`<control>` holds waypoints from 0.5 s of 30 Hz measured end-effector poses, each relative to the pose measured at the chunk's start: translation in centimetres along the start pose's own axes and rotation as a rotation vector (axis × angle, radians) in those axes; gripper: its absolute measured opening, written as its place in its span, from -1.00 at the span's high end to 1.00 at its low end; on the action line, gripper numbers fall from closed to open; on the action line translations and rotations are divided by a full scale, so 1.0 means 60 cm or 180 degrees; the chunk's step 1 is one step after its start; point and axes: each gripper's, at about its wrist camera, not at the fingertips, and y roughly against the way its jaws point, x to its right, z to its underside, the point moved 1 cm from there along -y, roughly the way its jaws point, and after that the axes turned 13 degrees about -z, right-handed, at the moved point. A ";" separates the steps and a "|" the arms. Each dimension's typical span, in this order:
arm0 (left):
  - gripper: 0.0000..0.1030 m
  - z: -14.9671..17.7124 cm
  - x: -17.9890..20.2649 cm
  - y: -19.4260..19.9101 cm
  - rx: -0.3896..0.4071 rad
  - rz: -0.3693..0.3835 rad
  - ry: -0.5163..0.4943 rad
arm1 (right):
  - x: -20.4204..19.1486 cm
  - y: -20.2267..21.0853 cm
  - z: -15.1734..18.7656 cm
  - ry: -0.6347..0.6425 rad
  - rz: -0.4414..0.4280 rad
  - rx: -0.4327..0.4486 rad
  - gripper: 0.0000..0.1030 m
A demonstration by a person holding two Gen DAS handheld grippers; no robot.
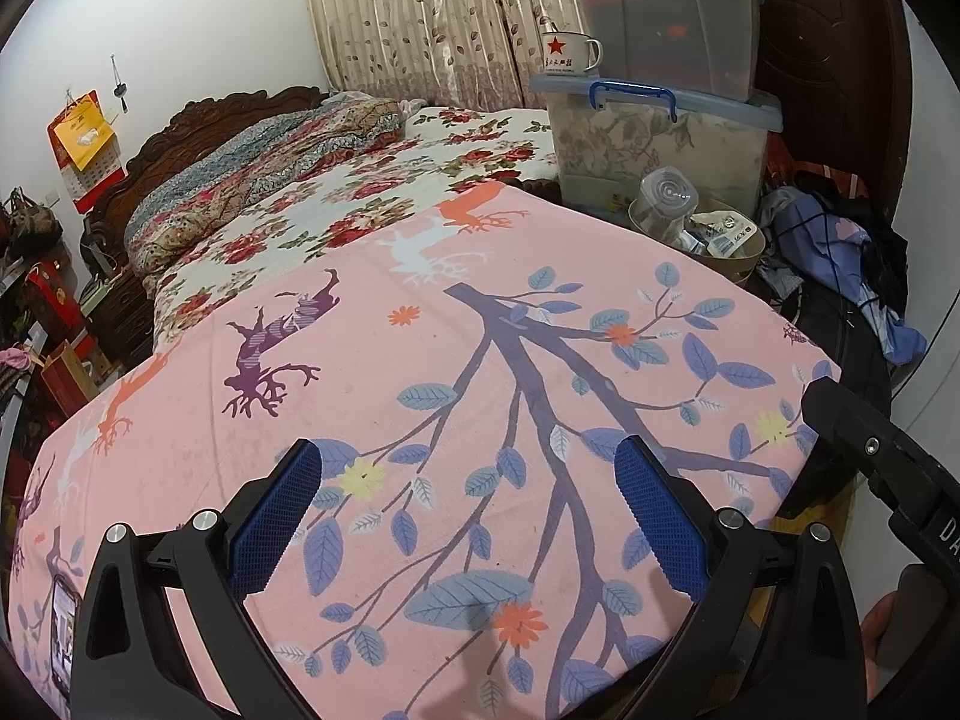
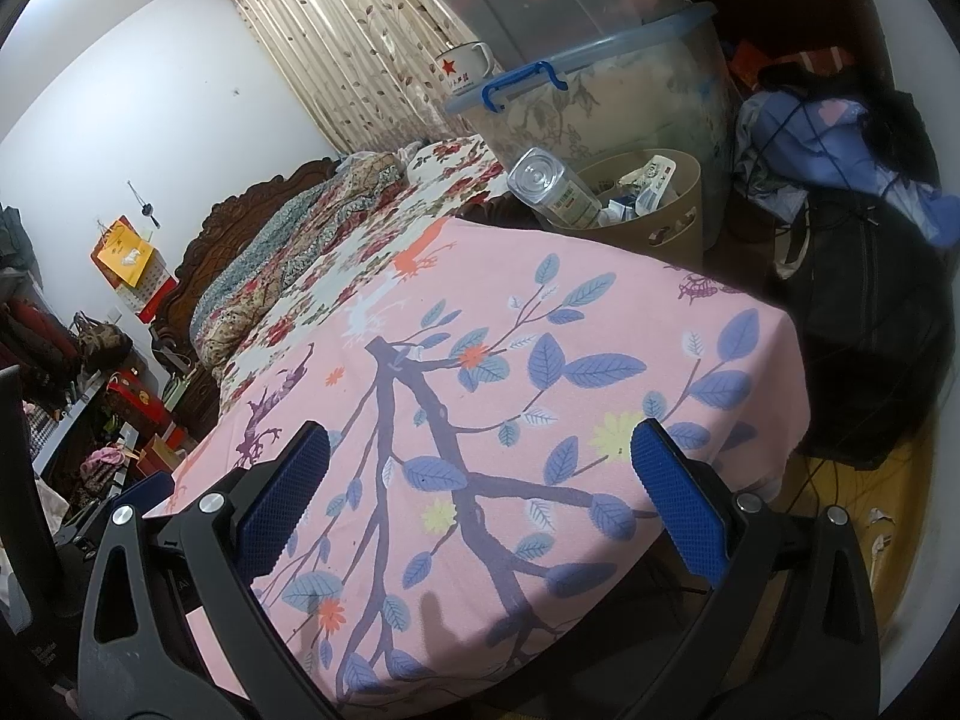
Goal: Collect trash
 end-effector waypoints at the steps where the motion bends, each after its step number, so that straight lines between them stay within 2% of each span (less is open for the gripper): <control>1: -0.83 0.000 0.000 0.000 0.0001 -0.0001 -0.0004 | 0.000 0.000 0.000 0.0000 -0.0001 0.0001 -0.93; 15: -0.83 0.003 0.002 0.003 0.0034 0.0020 -0.0039 | -0.004 -0.001 -0.002 0.0014 -0.0028 0.0022 -0.93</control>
